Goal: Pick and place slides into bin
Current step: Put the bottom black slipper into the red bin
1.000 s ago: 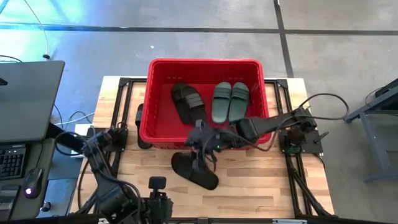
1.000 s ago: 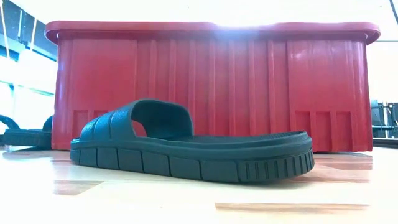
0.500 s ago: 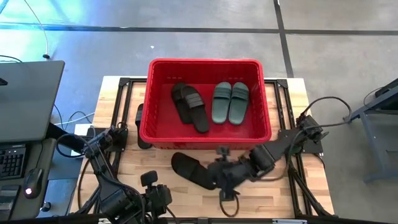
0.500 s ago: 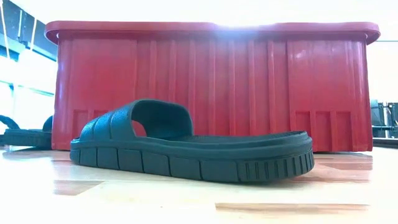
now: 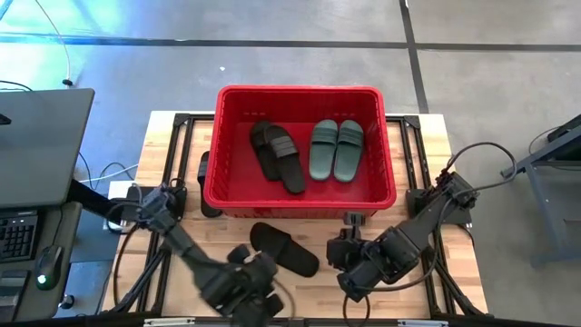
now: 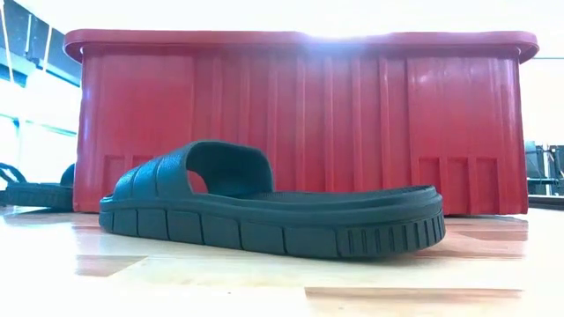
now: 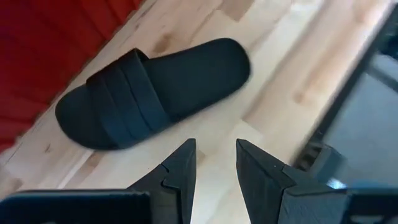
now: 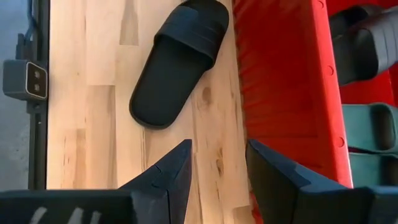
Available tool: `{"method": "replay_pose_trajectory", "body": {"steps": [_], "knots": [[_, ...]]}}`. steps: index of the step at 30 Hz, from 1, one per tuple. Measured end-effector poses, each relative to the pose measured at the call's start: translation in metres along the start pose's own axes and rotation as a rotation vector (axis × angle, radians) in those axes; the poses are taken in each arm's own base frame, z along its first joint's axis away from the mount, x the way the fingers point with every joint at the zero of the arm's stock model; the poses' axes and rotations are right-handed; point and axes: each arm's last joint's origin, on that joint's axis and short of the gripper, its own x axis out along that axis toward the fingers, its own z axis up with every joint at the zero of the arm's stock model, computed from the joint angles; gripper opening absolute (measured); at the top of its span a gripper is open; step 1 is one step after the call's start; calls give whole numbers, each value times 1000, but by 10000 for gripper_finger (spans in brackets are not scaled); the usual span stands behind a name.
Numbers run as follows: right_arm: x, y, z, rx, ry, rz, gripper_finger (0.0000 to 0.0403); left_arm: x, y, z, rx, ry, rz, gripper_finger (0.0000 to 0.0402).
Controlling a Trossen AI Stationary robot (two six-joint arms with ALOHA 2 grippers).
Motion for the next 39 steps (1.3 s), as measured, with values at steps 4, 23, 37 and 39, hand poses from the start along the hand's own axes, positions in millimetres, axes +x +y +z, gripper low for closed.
{"method": "replay_pose_trajectory", "body": {"steps": [4,23,37,39], "knots": [[0,0,0,-10,9,13,140,43,-1,13,35,67,75,99],[-6,6,-12,-137,86,41,140,133,1,34,16,285,143,99],[-8,6,-17,-196,112,28,140,142,12,23,-26,359,309,99],[-8,5,-17,-208,111,31,140,139,18,19,-30,432,369,99]]}}
